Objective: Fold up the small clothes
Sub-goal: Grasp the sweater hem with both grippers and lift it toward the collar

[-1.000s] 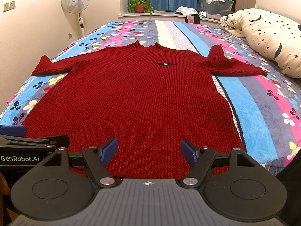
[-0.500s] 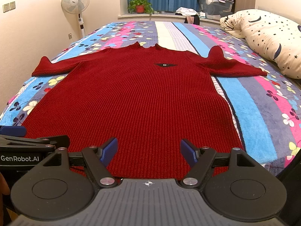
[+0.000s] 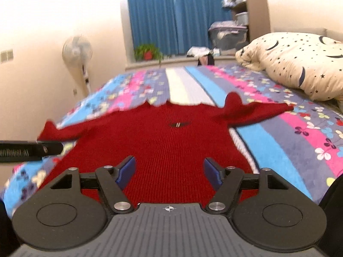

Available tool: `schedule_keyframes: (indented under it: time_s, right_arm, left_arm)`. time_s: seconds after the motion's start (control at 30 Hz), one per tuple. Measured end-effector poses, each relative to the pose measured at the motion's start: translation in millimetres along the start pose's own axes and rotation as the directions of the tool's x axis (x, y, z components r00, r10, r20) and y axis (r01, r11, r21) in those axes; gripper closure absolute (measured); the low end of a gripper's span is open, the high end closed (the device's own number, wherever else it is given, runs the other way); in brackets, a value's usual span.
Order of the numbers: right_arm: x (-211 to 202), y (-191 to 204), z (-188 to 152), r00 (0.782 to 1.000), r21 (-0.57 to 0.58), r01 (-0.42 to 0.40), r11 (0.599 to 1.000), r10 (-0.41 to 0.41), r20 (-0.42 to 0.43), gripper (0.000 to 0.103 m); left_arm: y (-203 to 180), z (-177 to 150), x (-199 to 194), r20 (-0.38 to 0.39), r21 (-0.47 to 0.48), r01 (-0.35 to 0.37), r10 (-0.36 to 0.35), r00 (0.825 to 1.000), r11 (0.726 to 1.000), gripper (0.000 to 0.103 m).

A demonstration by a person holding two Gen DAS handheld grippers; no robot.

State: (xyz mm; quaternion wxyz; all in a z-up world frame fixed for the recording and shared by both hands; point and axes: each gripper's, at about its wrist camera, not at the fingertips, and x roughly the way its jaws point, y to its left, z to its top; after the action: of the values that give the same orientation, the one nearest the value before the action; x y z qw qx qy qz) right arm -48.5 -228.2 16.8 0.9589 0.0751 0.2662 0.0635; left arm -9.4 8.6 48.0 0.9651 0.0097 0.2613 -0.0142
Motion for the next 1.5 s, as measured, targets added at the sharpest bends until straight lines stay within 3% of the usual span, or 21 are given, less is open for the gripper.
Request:
schedule_keyframes:
  time_s: [0.13, 0.23, 0.37, 0.5, 0.57, 0.7, 0.8, 0.87, 0.97, 1.0, 1.07, 1.1, 1.2, 1.3, 1.33, 1.37, 1.4, 1.47, 1.5]
  right_arm:
    - [4, -10, 32, 0.994, 0.006, -0.012, 1.000, 0.012, 0.107, 0.047]
    - [11, -15, 66, 0.980, -0.063, -0.022, 0.998, 0.034, 0.194, 0.049]
    - [36, -18, 113, 0.971, -0.171, -0.023, 0.985, 0.063, 0.231, 0.050]
    - [72, -18, 141, 0.968, -0.247, 0.014, 0.969, 0.049, 0.246, 0.050]
    - [92, -20, 151, 0.968, -0.272, 0.015, 0.962, 0.055, 0.246, 0.050]
    - [136, -23, 157, 0.974, -0.298, -0.038, 0.954, 0.103, 0.203, 0.055]
    - [177, -32, 152, 0.980, -0.262, -0.071, 0.962, 0.116, 0.163, 0.074]
    - [204, -38, 143, 0.989, -0.212, -0.063, 0.975, 0.090, 0.119, 0.095]
    - [239, -35, 131, 0.999, -0.209, -0.043, 0.977, 0.048, 0.020, 0.096]
    - [244, -33, 130, 0.998, -0.206, -0.064, 0.976, 0.068, 0.012, 0.095]
    - [252, -30, 129, 0.997, -0.205, -0.080, 0.976, 0.081, -0.003, 0.095]
    - [255, -32, 130, 0.996, -0.199, -0.084, 0.976, 0.084, -0.010, 0.095]
    - [263, -38, 134, 0.994, -0.138, -0.106, 0.985, 0.101, -0.039, 0.095]
    - [273, -49, 136, 0.992, -0.054, -0.103, 0.993, 0.098, -0.082, 0.094]
    - [278, -54, 137, 0.991, -0.024, -0.096, 0.995, 0.093, -0.095, 0.094]
    - [279, -57, 138, 0.991, -0.004, -0.087, 0.996, 0.086, -0.103, 0.094]
    - [282, -61, 139, 0.991, 0.010, -0.076, 0.997, 0.077, -0.109, 0.094]
    - [284, -66, 141, 0.992, 0.030, -0.054, 0.998, 0.057, -0.116, 0.094]
    - [284, -69, 142, 0.992, 0.035, -0.046, 0.998, 0.049, -0.118, 0.094]
  left_arm:
    - [32, 41, 26, 0.060, 0.017, -0.002, 0.001, 0.998, 1.000, 0.057]
    - [63, 69, 61, 0.055, 0.031, -0.011, 0.010, 0.998, 0.999, 0.058]
    - [104, 93, 118, 0.027, 0.049, -0.065, 0.064, 0.998, 0.997, 0.054]
    - [152, 86, 172, -0.011, -0.003, -0.111, 0.111, 0.994, 0.994, 0.054]
    - [177, 74, 201, -0.081, -0.039, -0.193, 0.189, 0.979, 0.980, 0.055]
    - [230, 73, 236, -0.147, -0.147, -0.333, 0.313, 0.938, 0.931, 0.055]
    - [275, 64, 258, -0.227, -0.276, -0.369, 0.313, 0.922, 0.888, 0.055]
    - [307, 57, 267, -0.260, -0.378, -0.391, 0.309, 0.915, 0.839, 0.056]
    - [352, 41, 274, -0.276, -0.581, -0.330, 0.201, 0.940, 0.744, 0.056]
    - [364, 34, 273, -0.279, -0.630, -0.327, 0.187, 0.942, 0.704, 0.056]
    - [382, 23, 276, -0.308, -0.674, -0.365, 0.204, 0.929, 0.643, 0.056]
    - [388, 19, 279, -0.325, -0.685, -0.377, 0.202, 0.924, 0.623, 0.056]
    - [401, 7, 286, -0.328, -0.742, -0.353, 0.151, 0.933, 0.570, 0.055]
    - [407, 1, 283, -0.298, -0.776, -0.324, 0.138, 0.945, 0.541, 0.055]
    - [405, 1, 282, -0.293, -0.780, -0.319, 0.135, 0.946, 0.538, 0.056]
    - [405, 0, 280, -0.288, -0.778, -0.317, 0.140, 0.947, 0.543, 0.077]
    - [404, 2, 280, -0.289, -0.765, -0.326, 0.157, 0.945, 0.555, 0.087]
    - [395, 13, 279, -0.279, -0.724, -0.357, 0.222, 0.934, 0.590, 0.088]
    - [386, 23, 275, -0.258, -0.688, -0.368, 0.264, 0.930, 0.625, 0.089]
